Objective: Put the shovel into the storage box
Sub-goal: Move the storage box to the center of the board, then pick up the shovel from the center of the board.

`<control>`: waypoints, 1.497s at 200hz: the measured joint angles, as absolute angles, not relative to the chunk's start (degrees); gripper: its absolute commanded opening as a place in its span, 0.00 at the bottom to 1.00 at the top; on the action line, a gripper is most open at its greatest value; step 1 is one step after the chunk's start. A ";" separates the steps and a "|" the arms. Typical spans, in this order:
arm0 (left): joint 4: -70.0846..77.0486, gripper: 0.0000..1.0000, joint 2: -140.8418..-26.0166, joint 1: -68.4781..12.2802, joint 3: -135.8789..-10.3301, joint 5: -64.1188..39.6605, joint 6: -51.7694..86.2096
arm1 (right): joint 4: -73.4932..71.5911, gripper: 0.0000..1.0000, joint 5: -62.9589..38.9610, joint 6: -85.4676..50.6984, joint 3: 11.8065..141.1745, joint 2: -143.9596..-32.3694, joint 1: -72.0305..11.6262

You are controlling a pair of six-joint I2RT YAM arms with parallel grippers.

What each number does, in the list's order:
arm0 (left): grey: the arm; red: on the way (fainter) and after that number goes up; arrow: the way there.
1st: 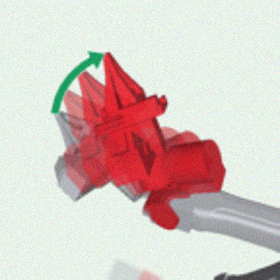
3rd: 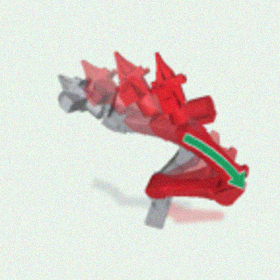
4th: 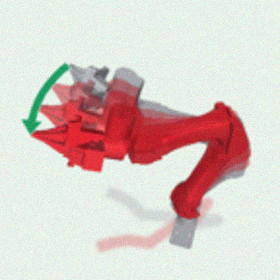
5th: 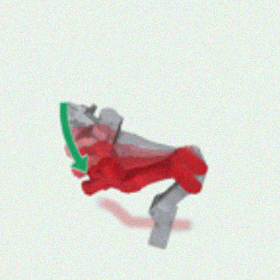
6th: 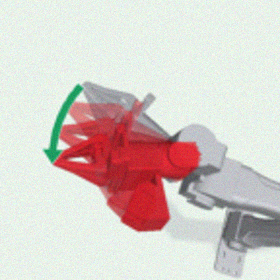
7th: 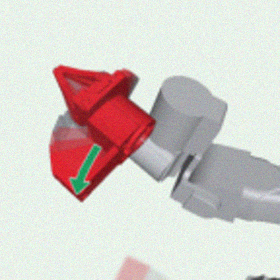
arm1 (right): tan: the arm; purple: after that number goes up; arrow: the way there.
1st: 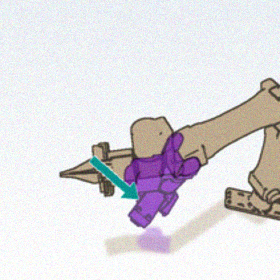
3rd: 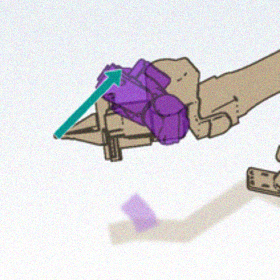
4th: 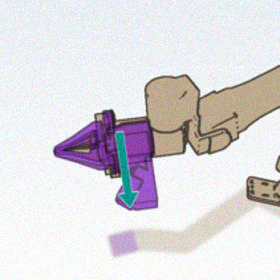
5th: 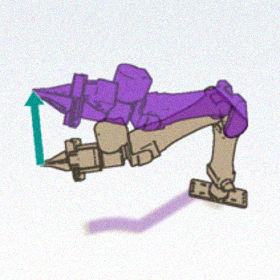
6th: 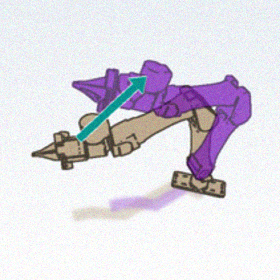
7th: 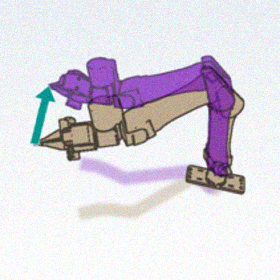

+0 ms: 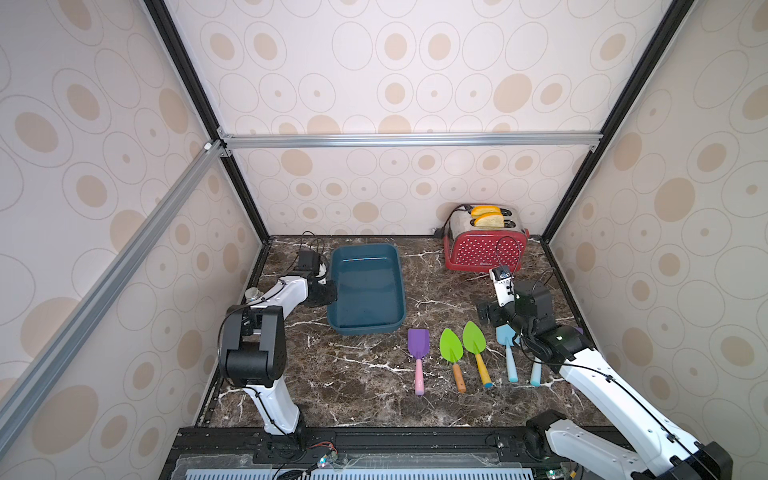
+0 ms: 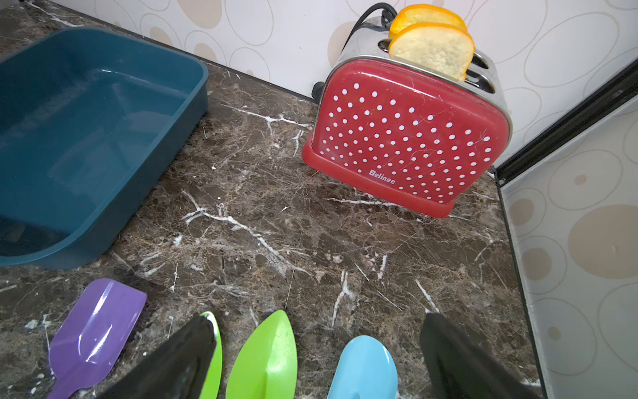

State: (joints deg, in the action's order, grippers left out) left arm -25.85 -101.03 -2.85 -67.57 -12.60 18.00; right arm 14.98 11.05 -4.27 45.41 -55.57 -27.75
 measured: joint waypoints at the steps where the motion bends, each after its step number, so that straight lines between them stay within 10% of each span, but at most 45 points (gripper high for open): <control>1: -25.85 0.12 -101.01 -2.87 -67.55 -12.53 18.00 | 14.98 1.00 11.03 -4.29 45.41 -55.59 -27.75; 53: -26.61 0.36 -100.99 -2.98 -68.10 -10.09 17.34 | 15.07 1.00 9.32 -4.75 45.41 -57.36 -27.86; 131: -27.11 0.42 -89.34 -3.46 -74.54 -10.76 17.74 | 18.04 1.00 6.37 -7.86 45.69 -58.96 -29.80; 174: -24.05 0.49 -78.59 -10.20 -67.20 -11.03 19.79 | 23.55 0.84 2.55 -12.71 45.91 -59.70 -31.09; 299: -18.33 0.59 -72.18 -12.64 -61.32 -9.56 23.03 | 27.94 0.88 6.42 -33.21 52.01 -85.43 -63.92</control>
State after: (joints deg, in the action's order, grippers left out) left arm -18.33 -72.18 -12.64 -61.32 -9.56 23.03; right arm 27.94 6.42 -33.21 52.01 -85.43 -63.92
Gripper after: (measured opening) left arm 0.587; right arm 0.898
